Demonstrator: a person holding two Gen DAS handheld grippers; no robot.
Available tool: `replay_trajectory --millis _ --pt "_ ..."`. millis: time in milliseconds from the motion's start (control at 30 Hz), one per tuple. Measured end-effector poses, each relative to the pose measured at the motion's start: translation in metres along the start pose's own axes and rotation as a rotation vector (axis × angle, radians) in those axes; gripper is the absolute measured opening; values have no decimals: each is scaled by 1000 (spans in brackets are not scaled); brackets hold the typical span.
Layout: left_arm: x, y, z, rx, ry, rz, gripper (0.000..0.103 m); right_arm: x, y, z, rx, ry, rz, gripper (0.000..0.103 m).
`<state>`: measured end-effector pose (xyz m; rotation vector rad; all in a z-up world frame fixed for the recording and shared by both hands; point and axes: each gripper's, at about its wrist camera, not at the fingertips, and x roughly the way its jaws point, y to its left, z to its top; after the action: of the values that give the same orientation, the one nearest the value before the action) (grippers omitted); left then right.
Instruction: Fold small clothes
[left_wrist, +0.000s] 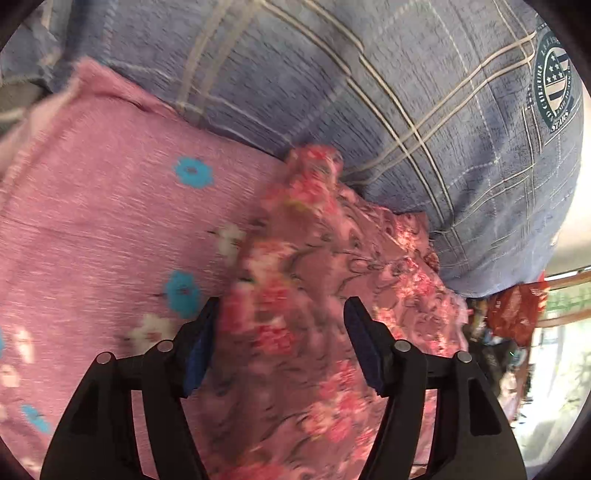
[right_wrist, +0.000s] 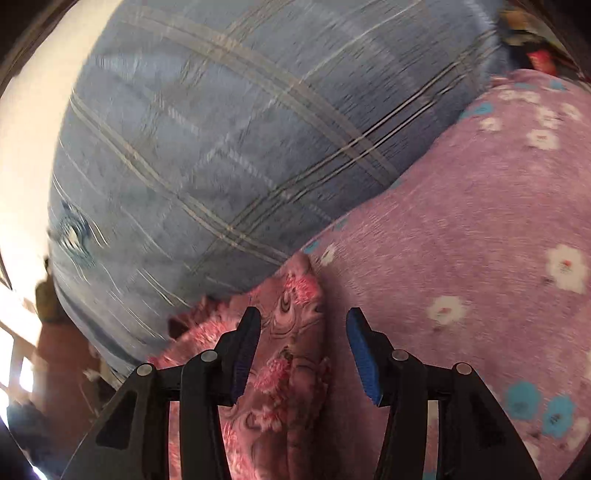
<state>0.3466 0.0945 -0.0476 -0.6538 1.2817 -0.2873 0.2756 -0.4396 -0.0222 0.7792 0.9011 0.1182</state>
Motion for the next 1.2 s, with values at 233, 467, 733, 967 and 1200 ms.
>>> replay_trajectory --millis 233,467,733,967,1200 --pt "-24 -19 2 110 -142 25 6 -16 67 22 -224 -163 63 5" --pt "-3 20 18 -30 -114 121 7 57 24 43 -74 33 -190 6" --pt "-74 4 -46 44 -154 3 45 -31 23 -6 -98 -38 -25 21" --pt "-95 21 -149 -25 -139 -220 56 -103 -5 -95 -55 -95 -8 45" --pt "-57 1 -159 -86 -104 -195 56 -95 -30 -138 105 -65 67 51"
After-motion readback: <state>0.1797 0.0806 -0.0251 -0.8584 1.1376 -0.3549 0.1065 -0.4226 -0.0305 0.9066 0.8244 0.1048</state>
